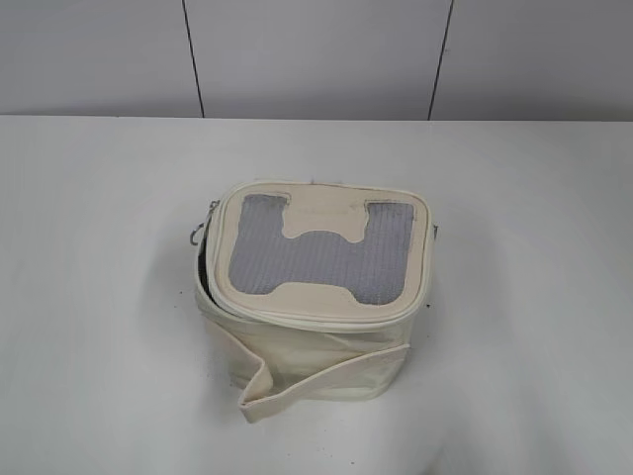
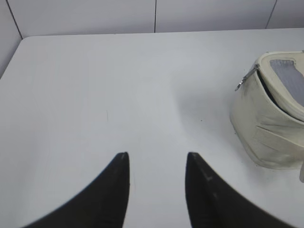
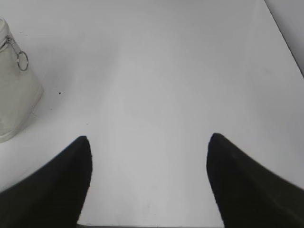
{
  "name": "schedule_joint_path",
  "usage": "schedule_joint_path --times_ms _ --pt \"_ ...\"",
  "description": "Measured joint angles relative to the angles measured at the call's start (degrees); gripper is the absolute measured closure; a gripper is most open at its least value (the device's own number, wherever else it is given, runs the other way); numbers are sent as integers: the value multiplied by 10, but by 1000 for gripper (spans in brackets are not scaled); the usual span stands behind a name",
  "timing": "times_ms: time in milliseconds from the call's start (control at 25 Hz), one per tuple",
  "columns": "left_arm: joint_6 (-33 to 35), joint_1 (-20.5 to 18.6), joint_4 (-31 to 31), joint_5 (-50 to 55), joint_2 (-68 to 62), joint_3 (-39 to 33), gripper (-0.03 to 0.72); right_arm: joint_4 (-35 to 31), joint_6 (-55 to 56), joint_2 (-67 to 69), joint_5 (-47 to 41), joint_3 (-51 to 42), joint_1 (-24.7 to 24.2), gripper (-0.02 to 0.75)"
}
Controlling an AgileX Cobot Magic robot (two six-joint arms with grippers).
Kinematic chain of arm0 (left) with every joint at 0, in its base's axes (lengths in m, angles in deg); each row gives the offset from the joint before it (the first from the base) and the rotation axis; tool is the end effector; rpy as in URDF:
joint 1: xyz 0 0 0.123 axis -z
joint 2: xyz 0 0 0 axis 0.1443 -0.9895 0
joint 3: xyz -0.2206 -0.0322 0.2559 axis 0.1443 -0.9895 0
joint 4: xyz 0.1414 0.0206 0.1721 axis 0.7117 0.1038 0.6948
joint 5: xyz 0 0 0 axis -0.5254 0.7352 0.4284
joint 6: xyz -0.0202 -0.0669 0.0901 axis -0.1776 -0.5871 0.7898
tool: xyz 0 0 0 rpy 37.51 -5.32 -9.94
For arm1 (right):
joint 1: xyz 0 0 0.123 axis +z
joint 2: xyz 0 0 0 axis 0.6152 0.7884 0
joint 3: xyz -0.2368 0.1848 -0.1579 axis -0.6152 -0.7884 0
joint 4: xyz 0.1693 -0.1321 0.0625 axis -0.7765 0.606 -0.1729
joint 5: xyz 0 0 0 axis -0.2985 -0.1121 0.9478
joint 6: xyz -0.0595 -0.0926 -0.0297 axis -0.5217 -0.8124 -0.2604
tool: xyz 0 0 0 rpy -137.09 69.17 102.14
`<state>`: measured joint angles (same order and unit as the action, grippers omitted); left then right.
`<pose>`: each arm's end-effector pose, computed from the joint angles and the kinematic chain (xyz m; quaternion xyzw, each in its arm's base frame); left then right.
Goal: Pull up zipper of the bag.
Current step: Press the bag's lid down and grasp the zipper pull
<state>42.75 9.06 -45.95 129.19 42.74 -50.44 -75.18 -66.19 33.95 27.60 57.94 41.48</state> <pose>-0.0697 -0.0153 0.2655 0.0522 0.8346 -0.0581 0.5454 -0.0641 -0.0022 0.2541 -0.0389 0.8473 0.0168 0.5294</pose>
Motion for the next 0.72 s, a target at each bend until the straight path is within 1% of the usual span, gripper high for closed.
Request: schedule_joint_path --times_ms 720 --pt "0 0 0 0 0 0 380 0 0 0 0 0 0 151"
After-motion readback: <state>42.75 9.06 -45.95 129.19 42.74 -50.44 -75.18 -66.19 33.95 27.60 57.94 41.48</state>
